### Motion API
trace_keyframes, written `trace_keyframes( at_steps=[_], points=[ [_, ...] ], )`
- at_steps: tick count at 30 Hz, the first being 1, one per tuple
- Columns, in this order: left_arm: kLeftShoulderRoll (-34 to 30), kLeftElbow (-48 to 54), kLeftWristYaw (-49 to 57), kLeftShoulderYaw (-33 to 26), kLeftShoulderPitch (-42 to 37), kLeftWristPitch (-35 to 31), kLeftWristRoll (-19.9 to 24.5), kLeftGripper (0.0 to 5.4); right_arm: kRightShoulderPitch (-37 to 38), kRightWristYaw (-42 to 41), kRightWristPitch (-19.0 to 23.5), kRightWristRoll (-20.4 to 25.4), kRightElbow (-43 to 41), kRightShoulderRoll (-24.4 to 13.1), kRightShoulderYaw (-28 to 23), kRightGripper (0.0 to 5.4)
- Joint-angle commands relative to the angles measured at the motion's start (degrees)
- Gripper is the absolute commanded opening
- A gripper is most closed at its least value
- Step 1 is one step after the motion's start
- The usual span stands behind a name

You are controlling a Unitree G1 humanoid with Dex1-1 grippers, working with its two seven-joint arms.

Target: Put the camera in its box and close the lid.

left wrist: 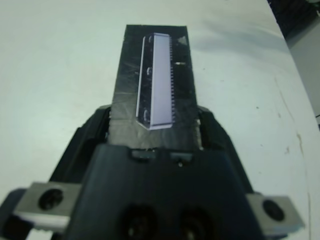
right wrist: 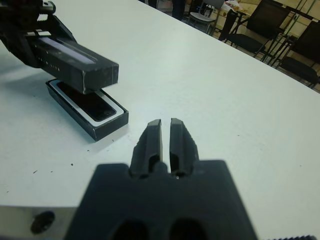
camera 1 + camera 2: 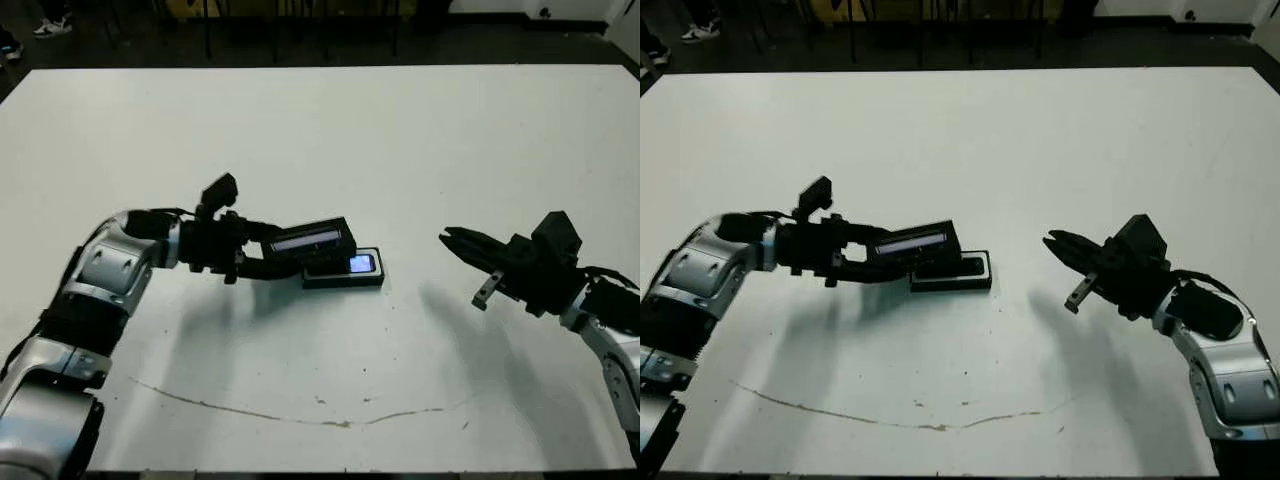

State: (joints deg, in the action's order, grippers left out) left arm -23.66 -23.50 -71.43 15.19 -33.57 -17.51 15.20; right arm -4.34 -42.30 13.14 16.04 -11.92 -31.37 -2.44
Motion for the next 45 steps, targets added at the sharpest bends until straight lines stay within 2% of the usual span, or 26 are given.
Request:
trace_keyframes(
  at_steps=[1, 9, 13, 17, 19, 24, 29, 34, 45],
  points=[
    [0.88, -2.34, -0.06, 0.41, -0.85, 0.80, -1.59, 2.76, 0.53, -0.21, 0.28, -0.43, 1.02, -0.45, 0.39, 0.00],
    [2.23, -3.97, 1.09, 0.22, -1.69, 0.26, -3.35, 2.76, 0.71, -0.70, -1.74, -0.42, 2.19, -0.14, 0.62, 0.00],
    [2.84, -4.97, 0.68, 0.33, -2.13, 0.50, -3.52, 2.76, 0.74, -0.48, -0.62, -0.02, 2.05, -0.08, 0.66, 0.00],
    [3.45, -6.14, 0.12, 0.91, -2.74, -0.05, -4.24, 2.76, 0.91, -1.00, -3.48, -0.53, 2.96, 0.10, 0.73, 0.00],
    [3.67, -6.84, -0.06, 1.45, -3.20, 0.06, -4.92, 2.76, 1.05, -0.84, -3.39, -0.63, 2.82, -0.07, 0.82, 0.00],
    [4.10, -10.00, -1.32, 2.26, -4.45, 1.04, -6.10, 2.76, 1.07, -1.64, -4.44, -0.01, 3.66, 0.06, 0.78, 0.00],
    [4.17, -14.72, -7.08, 4.73, -7.18, 4.09, -7.97, 2.76, 0.94, -1.94, -5.10, 0.12, 4.37, 0.26, 0.61, 0.00],
    [4.80, -19.29, -10.25, 5.89, -9.11, 7.29, -9.74, 2.76, 0.96, -1.54, -3.98, 0.00, 3.71, -0.14, 0.73, 0.00],
    [6.86, -24.68, -12.27, 7.23, -11.23, 8.94, -12.33, 2.76, 1.45, -1.62, -6.07, -0.68, 4.23, -0.30, 0.54, 0.00]
  ],
)
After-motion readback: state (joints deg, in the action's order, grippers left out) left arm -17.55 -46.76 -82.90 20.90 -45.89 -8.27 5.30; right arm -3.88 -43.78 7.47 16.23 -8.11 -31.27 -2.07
